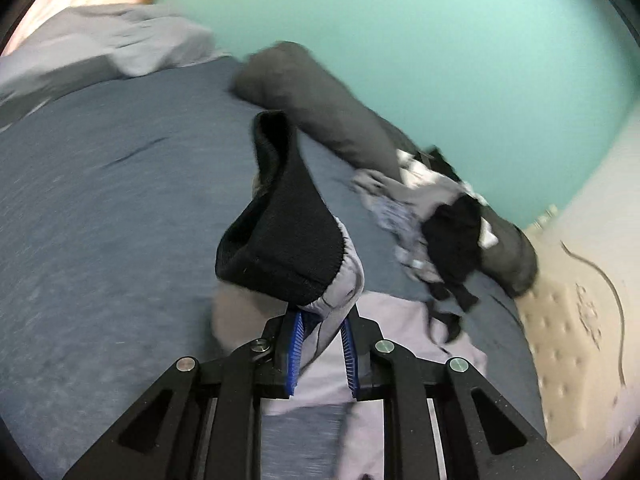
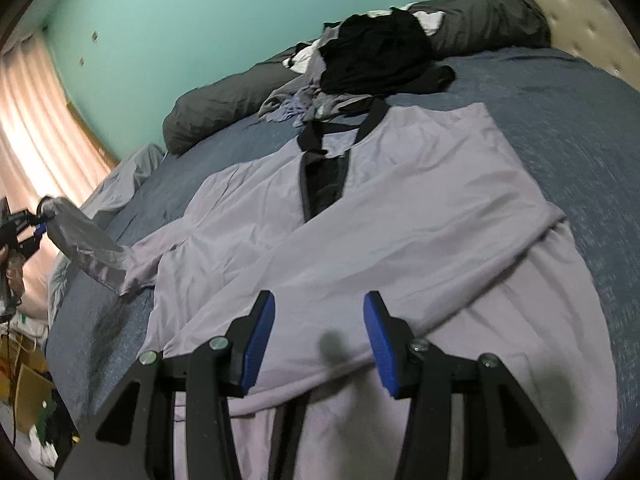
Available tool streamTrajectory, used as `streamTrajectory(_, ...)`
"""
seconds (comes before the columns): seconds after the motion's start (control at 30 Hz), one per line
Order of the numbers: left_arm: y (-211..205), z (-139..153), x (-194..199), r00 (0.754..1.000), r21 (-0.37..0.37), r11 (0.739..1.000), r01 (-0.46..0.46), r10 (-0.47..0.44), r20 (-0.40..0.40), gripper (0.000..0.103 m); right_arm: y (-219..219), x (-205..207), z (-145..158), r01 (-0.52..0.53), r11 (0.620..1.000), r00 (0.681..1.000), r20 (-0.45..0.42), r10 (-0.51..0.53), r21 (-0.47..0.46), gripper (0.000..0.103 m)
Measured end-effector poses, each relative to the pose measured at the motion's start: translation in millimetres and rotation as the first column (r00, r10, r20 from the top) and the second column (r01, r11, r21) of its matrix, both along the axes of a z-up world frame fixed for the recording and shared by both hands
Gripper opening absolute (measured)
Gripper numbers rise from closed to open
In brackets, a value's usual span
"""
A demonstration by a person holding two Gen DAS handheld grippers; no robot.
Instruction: Fold clothes
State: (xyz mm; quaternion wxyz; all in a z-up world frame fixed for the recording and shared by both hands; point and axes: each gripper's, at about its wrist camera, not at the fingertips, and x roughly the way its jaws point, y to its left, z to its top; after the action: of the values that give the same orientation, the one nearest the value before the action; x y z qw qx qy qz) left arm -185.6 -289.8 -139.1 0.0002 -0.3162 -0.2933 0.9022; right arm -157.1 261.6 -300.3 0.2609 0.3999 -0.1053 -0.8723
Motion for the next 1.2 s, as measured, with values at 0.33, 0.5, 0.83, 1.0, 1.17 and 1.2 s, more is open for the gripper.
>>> streamTrajectory(0.33, 170.0, 40.9, -66.5, 0.954, -0.008, 0.954, 0.3, -0.3, -0.025, 0.018, 53.7, 4.2, 0.5, 0.066, 0.997, 0.998, 0.016, -0.065, -0.036, 0.047)
streamTrajectory(0.5, 272.9, 36.9, -67.5, 0.89, -0.03, 0.89, 0.455, -0.455, -0.017, 0.016, 86.5, 6.0, 3.5, 0.126, 0.989, 0.992, 0.03, -0.124, -0.08, 0.047)
streamTrajectory(0.83, 443.7, -68.9, -34.3, 0.711, -0.049, 0.718, 0.694, -0.675, 0.196, 0.02, 129.8, 5.8, 2.9, 0.196, 0.972, 0.979, 0.079, -0.186, -0.132, 0.047)
streamTrajectory(1.0, 447.2, -107.4, -12.2, 0.692, -0.037, 0.711, 0.702, -0.67, 0.267, 0.051, 126.1, 2.2, -2.3, 0.187, 0.972, 0.979, 0.106, -0.173, -0.14, 0.047)
streamTrajectory(1.17, 409.5, -109.1, -0.6, 0.725, -0.053, 0.743, 0.667, -0.631, 0.275, 0.058, 122.4, -1.4, -7.6, 0.178, 0.973, 0.978, 0.134, -0.159, -0.148, 0.048)
streamTrajectory(1.2, 400.5, -109.7, 0.7, 0.735, -0.068, 0.751, 0.656, -0.617, 0.282, 0.058, 121.7, -2.2, -8.7, 0.176, 0.973, 0.978, 0.139, -0.156, -0.15, 0.049)
